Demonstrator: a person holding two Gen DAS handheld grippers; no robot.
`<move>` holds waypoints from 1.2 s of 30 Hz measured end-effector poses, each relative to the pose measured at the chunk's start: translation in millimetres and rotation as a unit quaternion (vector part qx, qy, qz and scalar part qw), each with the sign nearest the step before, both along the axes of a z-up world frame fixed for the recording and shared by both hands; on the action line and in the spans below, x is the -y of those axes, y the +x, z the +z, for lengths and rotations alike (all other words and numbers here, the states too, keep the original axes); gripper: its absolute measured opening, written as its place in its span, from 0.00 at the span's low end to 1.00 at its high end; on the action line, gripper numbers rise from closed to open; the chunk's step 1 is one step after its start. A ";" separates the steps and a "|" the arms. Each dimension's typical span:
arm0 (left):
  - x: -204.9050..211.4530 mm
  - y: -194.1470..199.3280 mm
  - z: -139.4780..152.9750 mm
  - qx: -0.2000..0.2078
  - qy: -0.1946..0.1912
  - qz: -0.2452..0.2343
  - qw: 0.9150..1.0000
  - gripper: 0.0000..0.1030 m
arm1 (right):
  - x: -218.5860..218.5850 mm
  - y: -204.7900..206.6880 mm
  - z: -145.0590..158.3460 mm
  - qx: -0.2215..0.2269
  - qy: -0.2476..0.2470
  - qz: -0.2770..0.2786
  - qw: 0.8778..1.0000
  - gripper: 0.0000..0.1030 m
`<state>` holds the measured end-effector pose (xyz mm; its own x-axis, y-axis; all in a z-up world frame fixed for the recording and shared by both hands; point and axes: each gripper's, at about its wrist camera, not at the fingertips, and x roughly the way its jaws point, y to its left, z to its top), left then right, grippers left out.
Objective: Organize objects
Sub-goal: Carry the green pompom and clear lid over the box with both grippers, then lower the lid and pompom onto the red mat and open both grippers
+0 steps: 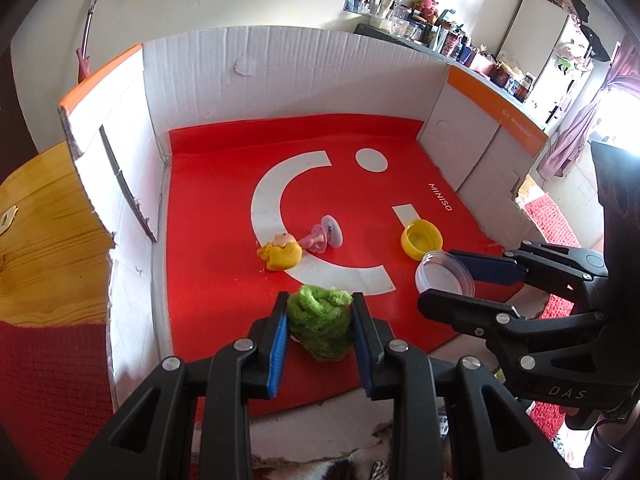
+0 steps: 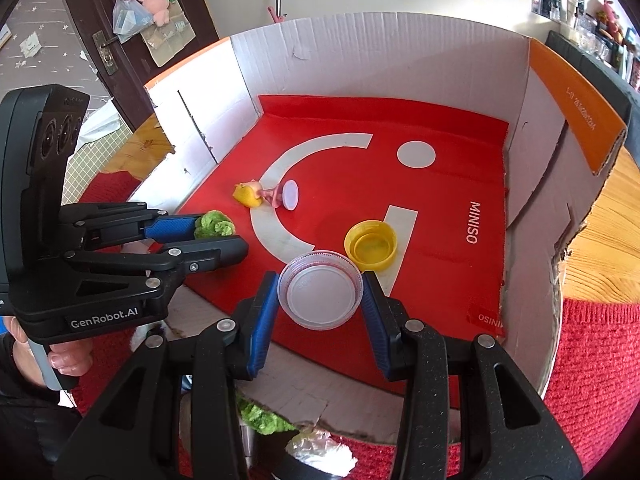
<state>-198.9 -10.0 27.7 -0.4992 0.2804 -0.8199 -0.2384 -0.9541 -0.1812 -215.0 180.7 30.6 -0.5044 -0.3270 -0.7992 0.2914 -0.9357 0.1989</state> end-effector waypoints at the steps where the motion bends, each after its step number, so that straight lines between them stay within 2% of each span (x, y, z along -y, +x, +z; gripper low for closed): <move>1: -0.3 -1.0 -0.3 0.000 -0.001 0.000 1.000 0.29 | 0.0 -0.8 -0.5 0.000 -0.001 0.000 1.000 0.38; 19: -5.0 -12.0 -1.6 -0.003 -0.010 0.003 1.000 0.29 | -3.5 -10.5 -4.3 -0.012 0.005 -0.010 1.000 0.38; 36: -5.2 -20.5 -3.2 -0.003 -0.002 0.006 1.000 0.30 | -2.9 -15.0 -6.1 -0.020 0.021 -0.016 0.999 0.38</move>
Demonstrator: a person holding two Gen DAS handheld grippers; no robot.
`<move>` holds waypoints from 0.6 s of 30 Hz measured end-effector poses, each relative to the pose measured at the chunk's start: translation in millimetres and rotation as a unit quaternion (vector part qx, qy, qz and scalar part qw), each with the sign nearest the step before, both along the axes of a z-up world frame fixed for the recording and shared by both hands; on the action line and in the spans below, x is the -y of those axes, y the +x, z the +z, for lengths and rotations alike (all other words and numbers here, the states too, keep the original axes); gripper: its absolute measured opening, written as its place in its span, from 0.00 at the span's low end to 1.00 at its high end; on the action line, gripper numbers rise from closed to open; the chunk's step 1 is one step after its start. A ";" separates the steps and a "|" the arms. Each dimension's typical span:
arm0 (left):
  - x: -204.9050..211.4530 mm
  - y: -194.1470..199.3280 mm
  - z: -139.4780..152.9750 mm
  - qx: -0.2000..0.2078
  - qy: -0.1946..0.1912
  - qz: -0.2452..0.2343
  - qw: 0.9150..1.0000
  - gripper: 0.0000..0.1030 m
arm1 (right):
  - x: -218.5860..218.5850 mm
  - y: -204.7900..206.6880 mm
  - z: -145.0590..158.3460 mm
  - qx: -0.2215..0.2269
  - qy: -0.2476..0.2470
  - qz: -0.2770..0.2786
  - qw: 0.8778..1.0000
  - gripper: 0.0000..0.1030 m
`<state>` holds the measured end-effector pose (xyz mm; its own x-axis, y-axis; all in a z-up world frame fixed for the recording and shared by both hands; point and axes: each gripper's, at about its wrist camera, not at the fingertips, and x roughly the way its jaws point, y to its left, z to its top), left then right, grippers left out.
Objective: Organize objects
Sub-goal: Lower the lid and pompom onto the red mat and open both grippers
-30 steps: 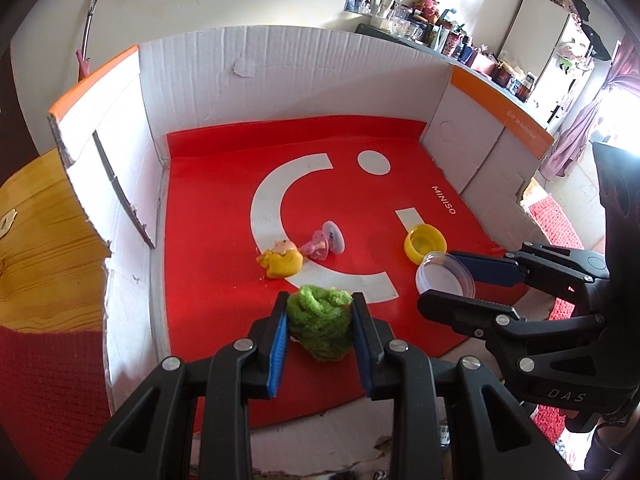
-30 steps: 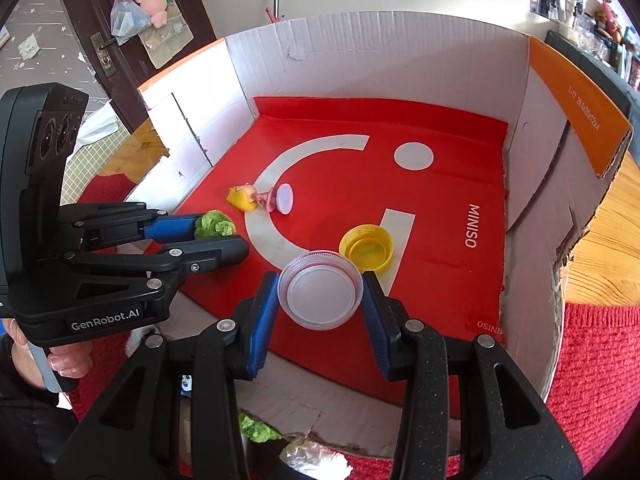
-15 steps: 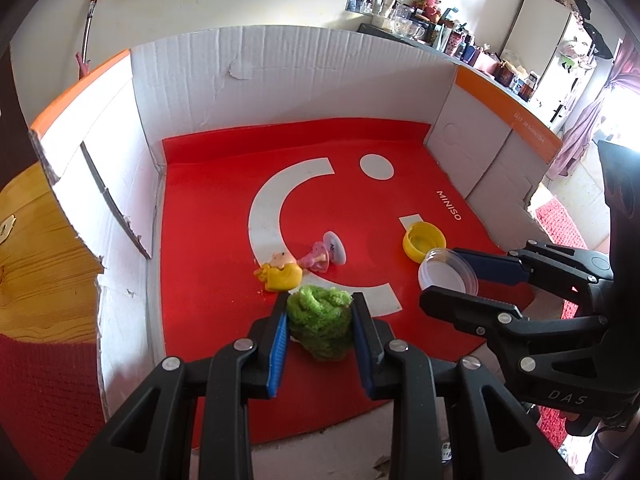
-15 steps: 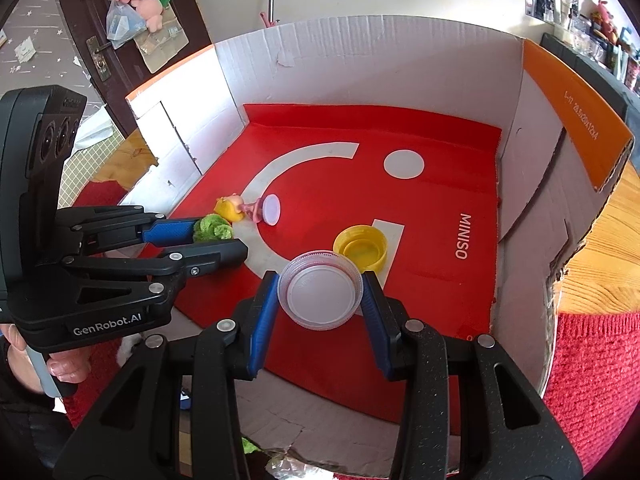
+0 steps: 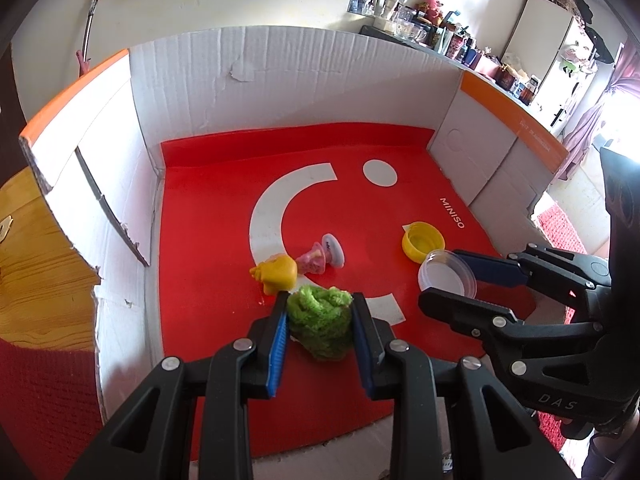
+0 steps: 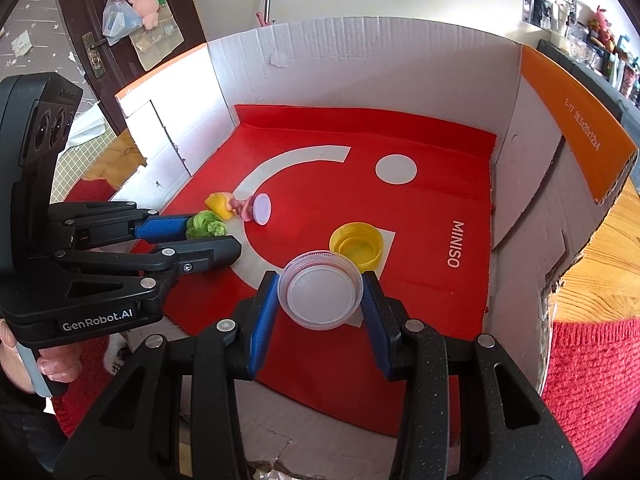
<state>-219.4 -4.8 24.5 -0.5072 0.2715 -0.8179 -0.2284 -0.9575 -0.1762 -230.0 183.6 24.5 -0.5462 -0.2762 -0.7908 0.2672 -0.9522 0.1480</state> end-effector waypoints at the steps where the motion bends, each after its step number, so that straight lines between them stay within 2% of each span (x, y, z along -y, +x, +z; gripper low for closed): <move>1: 0.4 -0.4 0.0 0.000 0.001 0.000 1.000 0.30 | -0.1 -0.5 -0.1 0.000 0.000 0.000 1.000 0.38; 14: 0.2 -2.2 -0.7 -0.001 0.003 0.002 1.000 0.33 | -0.8 -2.7 -0.8 0.002 0.006 -0.001 1.000 0.39; 18: -1.6 -1.4 -0.6 -0.003 0.003 0.001 1.000 0.38 | 1.1 -1.7 -1.2 0.001 0.003 0.002 1.000 0.49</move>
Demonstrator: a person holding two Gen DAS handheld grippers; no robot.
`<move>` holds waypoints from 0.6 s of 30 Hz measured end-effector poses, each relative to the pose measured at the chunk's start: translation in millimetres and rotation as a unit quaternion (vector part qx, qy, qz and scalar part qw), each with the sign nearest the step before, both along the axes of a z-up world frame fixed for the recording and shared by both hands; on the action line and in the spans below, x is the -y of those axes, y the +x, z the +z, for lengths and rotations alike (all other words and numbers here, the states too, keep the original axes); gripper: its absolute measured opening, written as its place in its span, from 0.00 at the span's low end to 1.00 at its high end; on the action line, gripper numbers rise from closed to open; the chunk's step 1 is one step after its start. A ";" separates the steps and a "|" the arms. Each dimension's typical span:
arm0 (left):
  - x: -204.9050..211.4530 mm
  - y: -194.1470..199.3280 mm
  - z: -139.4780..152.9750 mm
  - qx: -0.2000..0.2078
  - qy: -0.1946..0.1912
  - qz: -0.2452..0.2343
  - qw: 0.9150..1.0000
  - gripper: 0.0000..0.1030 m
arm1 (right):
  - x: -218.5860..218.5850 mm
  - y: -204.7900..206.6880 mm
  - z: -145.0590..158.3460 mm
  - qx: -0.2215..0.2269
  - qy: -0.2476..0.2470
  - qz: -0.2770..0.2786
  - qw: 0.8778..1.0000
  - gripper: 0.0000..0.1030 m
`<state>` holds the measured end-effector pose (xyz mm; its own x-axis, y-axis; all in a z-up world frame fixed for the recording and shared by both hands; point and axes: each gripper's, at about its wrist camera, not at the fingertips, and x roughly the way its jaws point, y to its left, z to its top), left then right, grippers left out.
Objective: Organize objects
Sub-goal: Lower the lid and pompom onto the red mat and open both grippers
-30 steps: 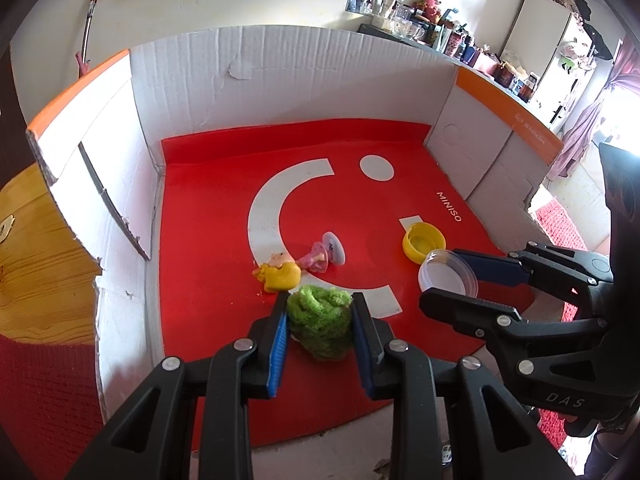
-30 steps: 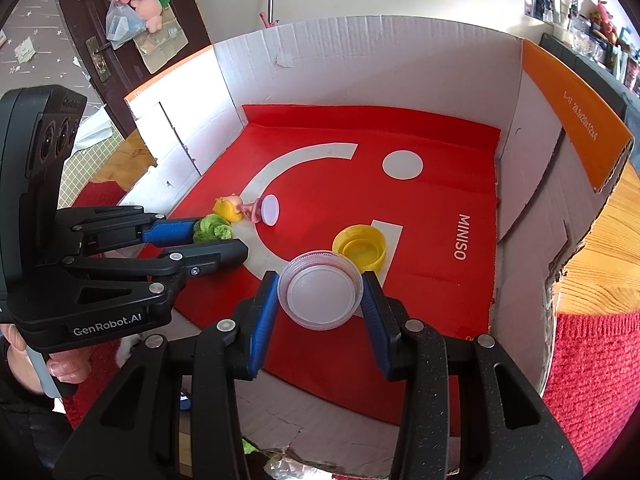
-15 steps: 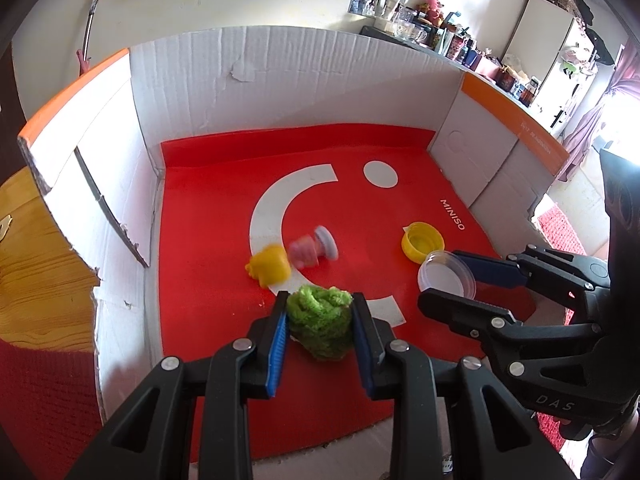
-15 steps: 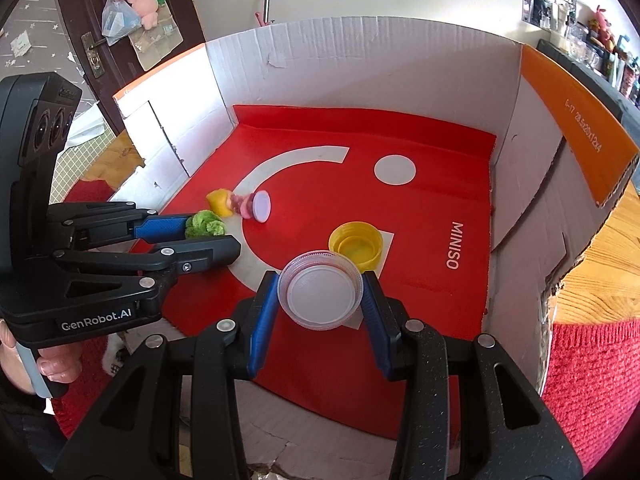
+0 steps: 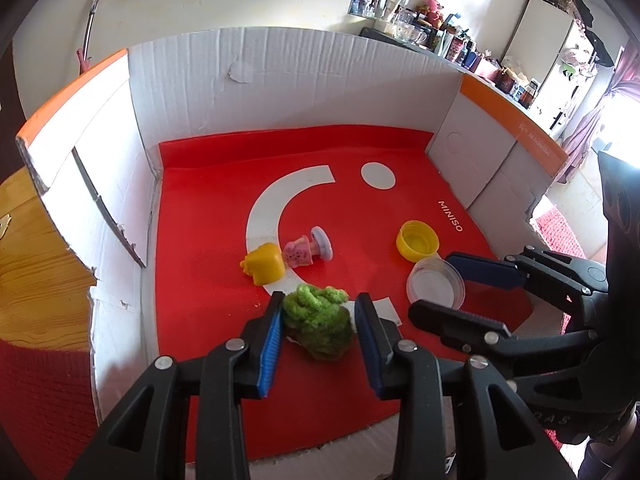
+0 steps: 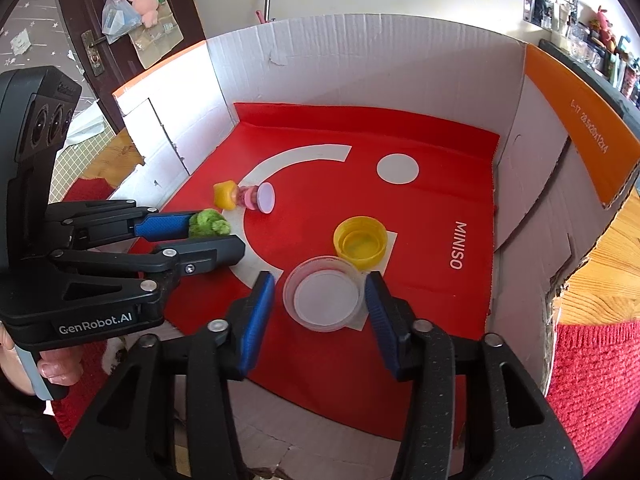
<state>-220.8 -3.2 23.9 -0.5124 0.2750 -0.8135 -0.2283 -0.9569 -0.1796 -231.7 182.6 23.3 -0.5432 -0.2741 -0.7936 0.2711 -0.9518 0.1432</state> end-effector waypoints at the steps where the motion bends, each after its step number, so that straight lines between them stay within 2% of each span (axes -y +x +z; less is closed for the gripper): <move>1: -0.7 0.7 0.2 -0.001 -0.002 0.000 1.000 0.40 | 1.0 0.8 0.0 -0.001 0.001 0.001 1.000 0.50; 9: 1.7 4.8 1.2 -0.006 -0.010 0.009 1.000 0.43 | 2.1 4.5 1.7 -0.005 0.003 0.002 1.000 0.51; 18: 4.0 15.8 9.9 -0.021 -0.013 0.015 1.000 0.56 | -0.2 13.8 10.1 -0.017 -0.006 0.001 1.000 0.55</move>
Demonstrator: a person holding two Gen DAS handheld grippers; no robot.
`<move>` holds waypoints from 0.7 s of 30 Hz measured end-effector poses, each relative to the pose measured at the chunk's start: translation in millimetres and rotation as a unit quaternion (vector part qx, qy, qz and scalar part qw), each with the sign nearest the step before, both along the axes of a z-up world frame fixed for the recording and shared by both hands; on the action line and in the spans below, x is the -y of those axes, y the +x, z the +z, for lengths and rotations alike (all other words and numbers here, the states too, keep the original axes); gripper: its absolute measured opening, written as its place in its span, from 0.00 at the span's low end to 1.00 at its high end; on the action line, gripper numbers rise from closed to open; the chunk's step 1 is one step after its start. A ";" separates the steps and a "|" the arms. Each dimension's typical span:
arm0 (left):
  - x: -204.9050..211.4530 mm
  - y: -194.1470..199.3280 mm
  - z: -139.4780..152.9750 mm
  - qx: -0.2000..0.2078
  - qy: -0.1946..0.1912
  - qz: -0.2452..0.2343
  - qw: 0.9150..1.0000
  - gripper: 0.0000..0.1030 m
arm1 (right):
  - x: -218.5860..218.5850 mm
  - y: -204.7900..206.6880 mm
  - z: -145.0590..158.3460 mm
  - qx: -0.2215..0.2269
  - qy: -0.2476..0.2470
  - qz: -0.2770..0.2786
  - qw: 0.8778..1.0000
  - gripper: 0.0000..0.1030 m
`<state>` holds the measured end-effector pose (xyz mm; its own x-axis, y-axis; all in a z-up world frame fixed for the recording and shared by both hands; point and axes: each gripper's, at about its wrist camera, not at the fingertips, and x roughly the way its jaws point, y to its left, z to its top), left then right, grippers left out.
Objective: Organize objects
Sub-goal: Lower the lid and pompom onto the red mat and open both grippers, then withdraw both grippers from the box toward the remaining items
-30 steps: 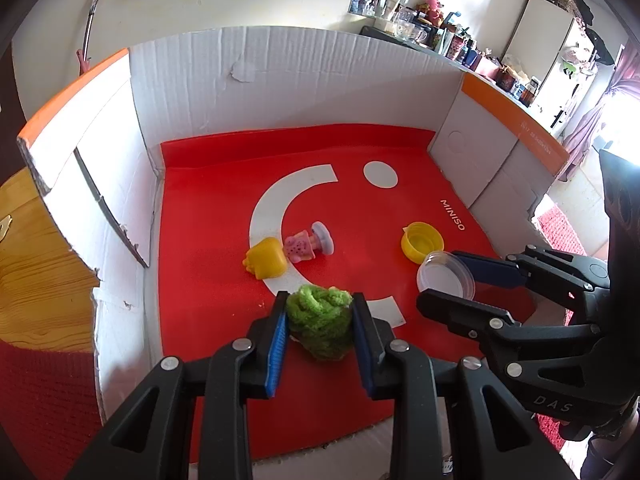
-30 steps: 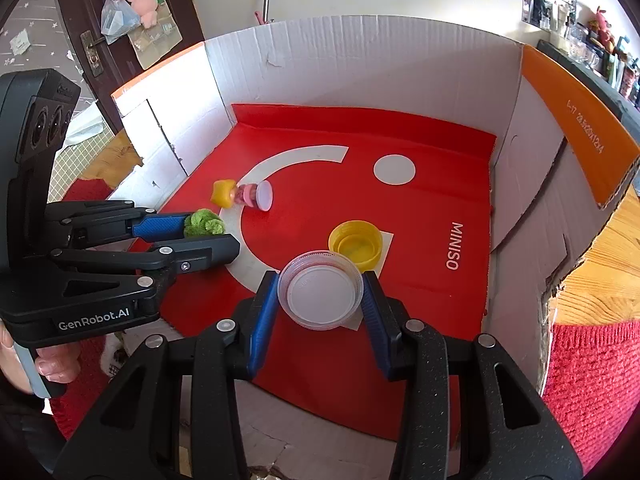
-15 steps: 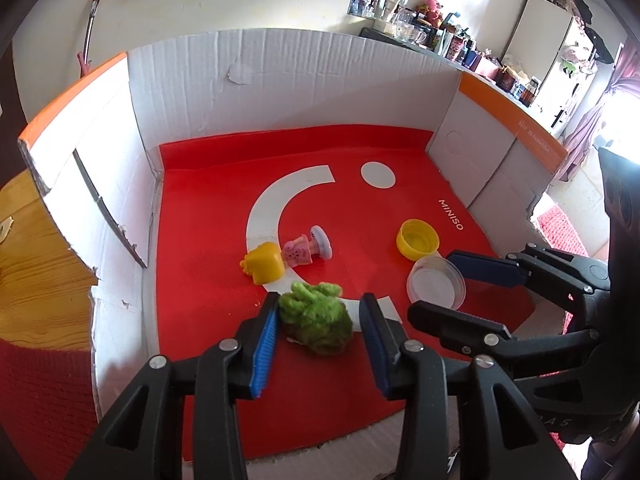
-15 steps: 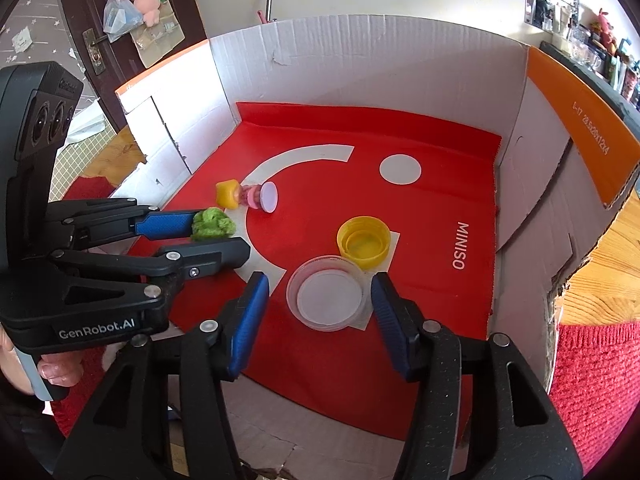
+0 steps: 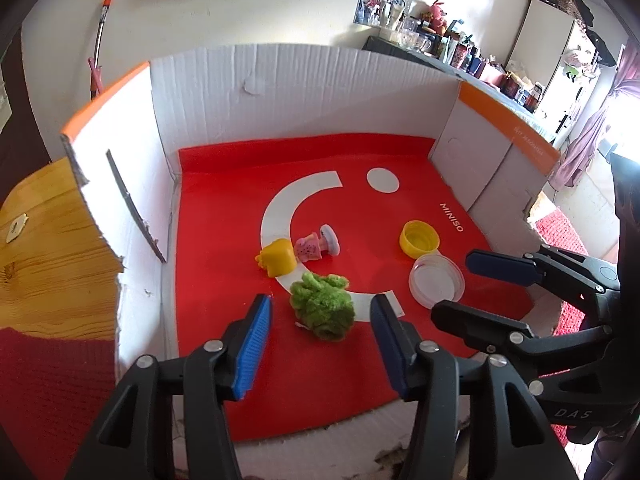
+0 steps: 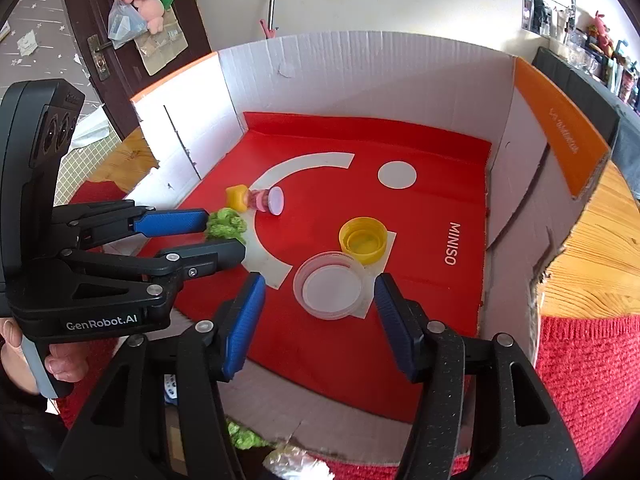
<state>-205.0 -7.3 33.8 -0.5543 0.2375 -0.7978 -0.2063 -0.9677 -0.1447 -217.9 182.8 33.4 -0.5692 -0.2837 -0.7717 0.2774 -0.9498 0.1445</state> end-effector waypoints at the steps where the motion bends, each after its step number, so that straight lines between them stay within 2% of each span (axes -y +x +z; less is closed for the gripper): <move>1: -0.2 1.3 1.5 -0.003 -0.002 0.001 1.000 0.58 | -0.4 0.9 0.6 -0.001 0.000 0.000 1.000 0.56; 11: -0.2 16.8 14.5 -0.029 -0.013 0.004 0.999 0.66 | -0.9 14.2 9.6 -0.014 -0.007 -0.001 1.000 0.63; 13: 0.7 19.1 16.6 -0.032 -0.013 0.006 0.999 0.67 | -1.0 17.4 11.7 -0.018 -0.007 0.000 1.000 0.66; 15: 2.3 21.7 18.6 -0.035 -0.011 0.009 0.999 0.69 | -0.4 20.3 13.4 -0.021 -0.004 -0.001 1.000 0.73; 21: 2.3 30.0 22.4 -0.044 -0.016 0.009 0.999 0.72 | -1.3 29.6 18.1 -0.029 -0.003 -0.003 1.000 0.74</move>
<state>-175.0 -9.5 56.2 -0.6269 0.2011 -0.7527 -0.1989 -0.9754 -0.0949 -188.3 184.1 51.5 -0.6145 -0.2847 -0.7357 0.2803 -0.9505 0.1337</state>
